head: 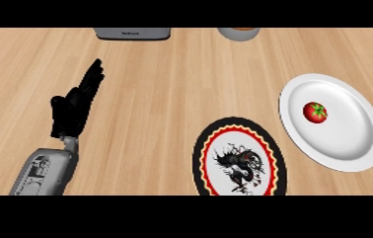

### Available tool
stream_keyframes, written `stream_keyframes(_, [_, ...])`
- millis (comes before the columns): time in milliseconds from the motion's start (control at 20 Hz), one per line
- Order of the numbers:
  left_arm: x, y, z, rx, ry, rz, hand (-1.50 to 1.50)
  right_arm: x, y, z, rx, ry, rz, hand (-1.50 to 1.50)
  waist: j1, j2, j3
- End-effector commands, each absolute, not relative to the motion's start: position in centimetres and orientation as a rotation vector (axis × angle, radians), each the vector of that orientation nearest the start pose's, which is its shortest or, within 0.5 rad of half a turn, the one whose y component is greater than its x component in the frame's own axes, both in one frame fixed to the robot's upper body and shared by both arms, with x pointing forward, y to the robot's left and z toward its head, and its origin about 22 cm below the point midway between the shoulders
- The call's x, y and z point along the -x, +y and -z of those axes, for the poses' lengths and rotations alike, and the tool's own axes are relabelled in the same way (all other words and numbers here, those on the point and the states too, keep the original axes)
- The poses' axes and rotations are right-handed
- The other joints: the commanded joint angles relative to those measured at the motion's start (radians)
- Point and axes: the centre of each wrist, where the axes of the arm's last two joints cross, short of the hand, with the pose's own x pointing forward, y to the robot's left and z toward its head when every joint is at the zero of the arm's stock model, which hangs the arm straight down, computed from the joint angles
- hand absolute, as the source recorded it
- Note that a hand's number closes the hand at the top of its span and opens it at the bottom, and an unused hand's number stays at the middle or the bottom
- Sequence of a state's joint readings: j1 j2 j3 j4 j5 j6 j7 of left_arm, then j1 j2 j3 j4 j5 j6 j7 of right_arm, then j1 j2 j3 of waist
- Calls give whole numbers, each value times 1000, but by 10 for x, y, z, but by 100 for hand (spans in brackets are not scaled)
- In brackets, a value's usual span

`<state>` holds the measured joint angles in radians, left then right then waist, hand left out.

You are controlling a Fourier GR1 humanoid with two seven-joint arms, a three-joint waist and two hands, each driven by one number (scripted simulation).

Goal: Pick the tomato from the plate and place it in the plate

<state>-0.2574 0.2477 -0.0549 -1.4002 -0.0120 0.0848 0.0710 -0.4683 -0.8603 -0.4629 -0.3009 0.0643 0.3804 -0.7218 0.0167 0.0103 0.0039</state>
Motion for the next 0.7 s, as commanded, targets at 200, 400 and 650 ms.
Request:
stream_keyframes(200, [-307, 248, -33, -185, -1565, 238, 0, -189, -600, -63, 503, -1646, -112, -150, 7, 9, 5])
stream_keyframes(400, [-309, 241, -37, -174, -1582, 221, 0, -186, -607, -77, 498, -1643, -96, -150, 11, 6, 5])
stream_keyframes(650, [-306, 250, -42, -195, -1578, 220, 0, -172, -611, -72, 516, -1631, -87, -150, 17, 5, 8])
